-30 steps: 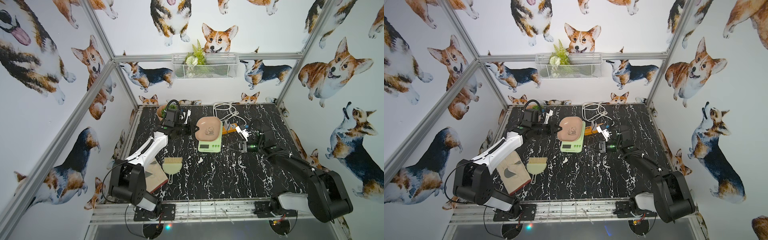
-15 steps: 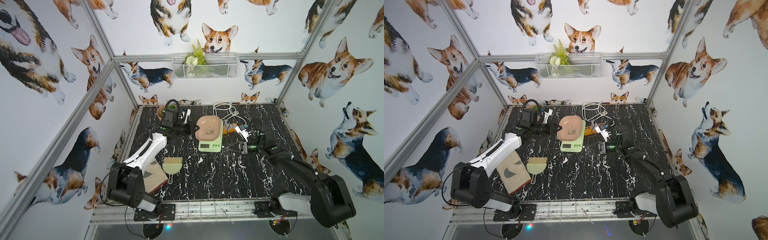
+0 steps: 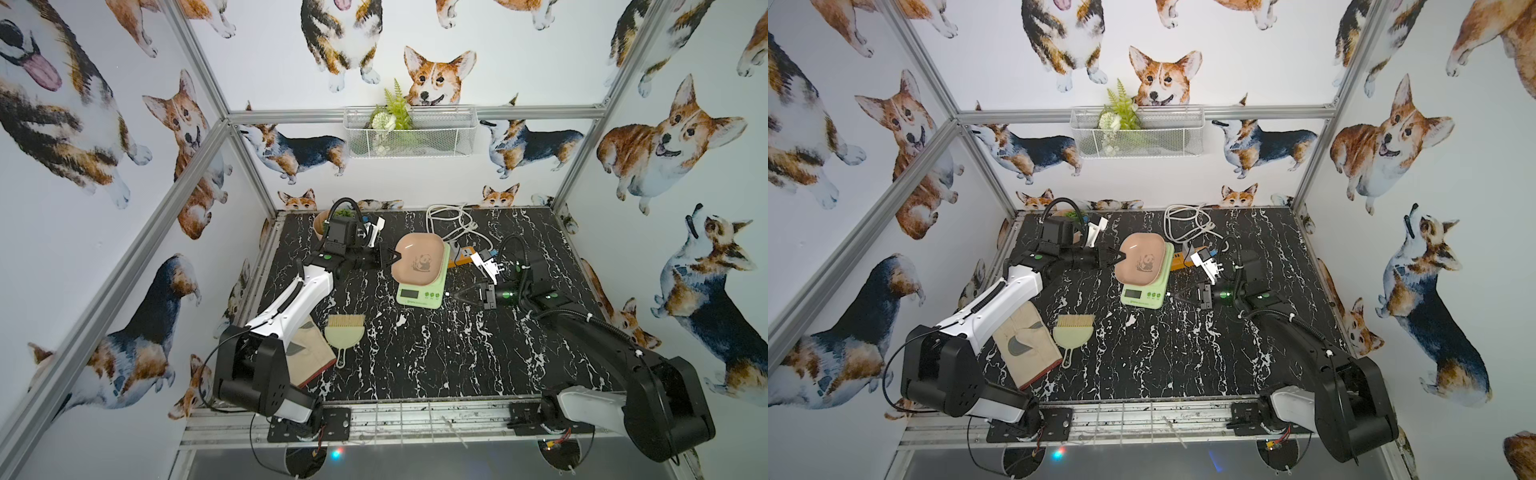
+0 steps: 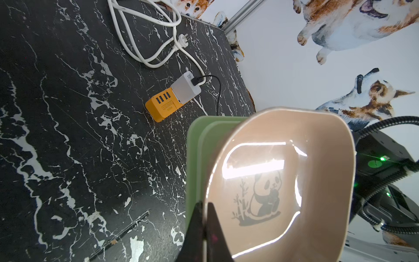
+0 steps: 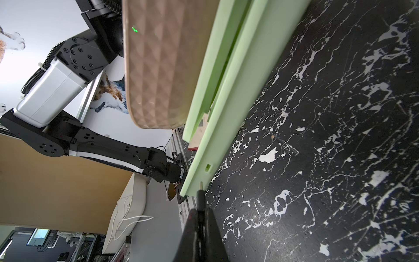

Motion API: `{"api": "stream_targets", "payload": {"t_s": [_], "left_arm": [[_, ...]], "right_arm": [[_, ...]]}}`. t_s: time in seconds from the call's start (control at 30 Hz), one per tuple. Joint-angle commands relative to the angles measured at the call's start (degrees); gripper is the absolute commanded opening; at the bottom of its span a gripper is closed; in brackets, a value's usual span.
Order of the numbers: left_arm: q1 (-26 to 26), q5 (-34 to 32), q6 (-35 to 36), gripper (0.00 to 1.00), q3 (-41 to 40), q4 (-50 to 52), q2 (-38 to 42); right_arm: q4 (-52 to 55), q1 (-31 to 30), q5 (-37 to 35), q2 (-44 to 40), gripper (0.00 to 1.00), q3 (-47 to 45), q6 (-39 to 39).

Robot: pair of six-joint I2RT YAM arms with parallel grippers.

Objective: Charge the electronic scale
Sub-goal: Insert the charging cable into the electronic scale.

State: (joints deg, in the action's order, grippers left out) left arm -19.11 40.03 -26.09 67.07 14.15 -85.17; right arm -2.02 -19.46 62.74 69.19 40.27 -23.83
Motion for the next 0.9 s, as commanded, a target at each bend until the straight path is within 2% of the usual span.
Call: {"api": "stream_targets", "payload": {"t_s": [0.0, 0.87], "left_arm": [[0.14, 2.85, 0.33, 0.00, 0.47, -2.20, 0.71], [-0.02, 3.67, -0.45, 0.00, -0.23, -3.75, 0.63]], "right_arm": [[0.26, 0.02, -0.16, 0.14, 0.00, 0.69, 1.20], [-3.52, -1.38, -0.03, 1.70, 0.00, 2.00, -1.57]]}}
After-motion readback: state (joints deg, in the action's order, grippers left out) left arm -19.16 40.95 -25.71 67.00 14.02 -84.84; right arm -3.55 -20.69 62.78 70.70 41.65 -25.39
